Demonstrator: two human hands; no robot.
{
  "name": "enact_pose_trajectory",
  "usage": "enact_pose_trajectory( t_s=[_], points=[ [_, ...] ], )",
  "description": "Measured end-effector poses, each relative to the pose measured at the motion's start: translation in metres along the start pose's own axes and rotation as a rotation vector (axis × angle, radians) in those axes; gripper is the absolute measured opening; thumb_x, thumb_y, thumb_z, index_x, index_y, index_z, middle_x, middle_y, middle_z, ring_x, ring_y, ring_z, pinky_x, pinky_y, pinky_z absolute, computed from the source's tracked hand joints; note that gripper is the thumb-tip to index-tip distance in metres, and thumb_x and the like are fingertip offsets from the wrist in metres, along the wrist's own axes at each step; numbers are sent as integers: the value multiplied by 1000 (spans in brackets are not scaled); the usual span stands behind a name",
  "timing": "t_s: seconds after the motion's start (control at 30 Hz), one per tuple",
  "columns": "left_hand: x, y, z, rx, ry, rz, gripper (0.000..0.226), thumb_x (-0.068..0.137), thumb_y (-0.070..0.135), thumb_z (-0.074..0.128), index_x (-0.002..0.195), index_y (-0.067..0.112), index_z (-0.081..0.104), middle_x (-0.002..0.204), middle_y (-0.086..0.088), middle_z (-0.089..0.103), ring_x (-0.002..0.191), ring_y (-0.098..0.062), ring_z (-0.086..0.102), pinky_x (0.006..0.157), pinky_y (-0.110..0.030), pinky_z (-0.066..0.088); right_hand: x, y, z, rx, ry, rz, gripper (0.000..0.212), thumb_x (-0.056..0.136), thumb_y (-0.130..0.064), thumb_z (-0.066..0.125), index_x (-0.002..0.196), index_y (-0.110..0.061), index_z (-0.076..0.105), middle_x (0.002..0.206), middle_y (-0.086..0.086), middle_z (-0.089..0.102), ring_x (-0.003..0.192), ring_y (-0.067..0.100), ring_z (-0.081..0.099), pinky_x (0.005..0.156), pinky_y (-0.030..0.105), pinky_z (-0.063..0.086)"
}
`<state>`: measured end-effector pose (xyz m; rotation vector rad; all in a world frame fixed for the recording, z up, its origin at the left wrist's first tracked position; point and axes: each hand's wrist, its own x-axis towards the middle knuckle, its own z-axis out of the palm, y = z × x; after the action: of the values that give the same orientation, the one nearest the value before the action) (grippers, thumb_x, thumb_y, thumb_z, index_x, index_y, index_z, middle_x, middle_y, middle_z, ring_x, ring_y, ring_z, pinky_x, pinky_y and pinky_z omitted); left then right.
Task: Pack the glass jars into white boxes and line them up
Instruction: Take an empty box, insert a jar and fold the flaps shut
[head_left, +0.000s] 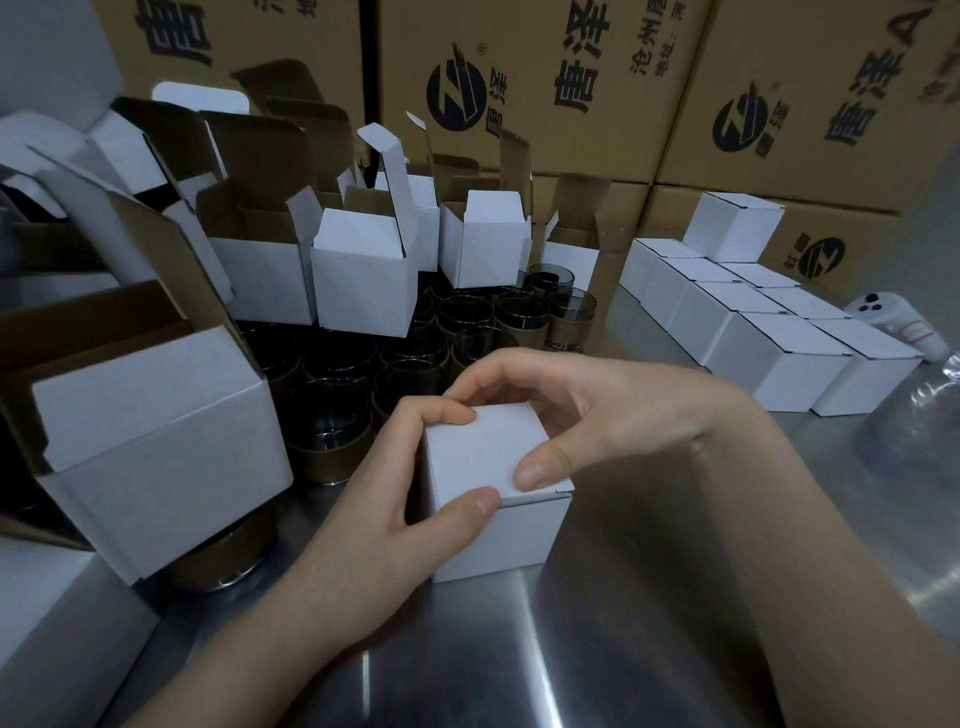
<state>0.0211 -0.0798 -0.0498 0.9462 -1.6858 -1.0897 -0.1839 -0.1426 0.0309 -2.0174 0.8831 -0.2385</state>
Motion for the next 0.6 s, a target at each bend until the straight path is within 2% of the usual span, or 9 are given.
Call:
enact_pose_trajectory(
  t_s=[0.27,0.4,0.53,0.6],
  points=[
    [1,-1,1,-19,-20,-23,53,67,54,59,116,44,42,107,27,53,102,1,53,79,-11,44,1,-3,2,-39,16,20,65,73,-24,79,131,-28,50,125,0,56,118,19,56,96,47,51],
    [2,-1,1,-18,-28,-34,53,67,55,58,117,46,41,106,28,52,103,-1,53,79,-14,46,1,-4,3,-50,24,28,66,72,-25,80,131,-31,50,124,1,56,118,20,55,97,49,50],
    [1,-2,0,-11,-31,-39,53,67,56,57,117,47,41,107,27,52,107,-3,53,86,-26,48,0,-6,3,-56,26,25,66,72,-26,80,131,-31,50,124,1,56,118,20,55,97,50,50],
    [1,-2,0,-9,-32,-33,54,68,57,58,117,47,41,107,28,52,106,-2,53,83,-21,47,-2,-7,3,-58,23,28,65,73,-25,79,131,-31,50,124,2,56,118,21,55,96,51,50]
  ],
)
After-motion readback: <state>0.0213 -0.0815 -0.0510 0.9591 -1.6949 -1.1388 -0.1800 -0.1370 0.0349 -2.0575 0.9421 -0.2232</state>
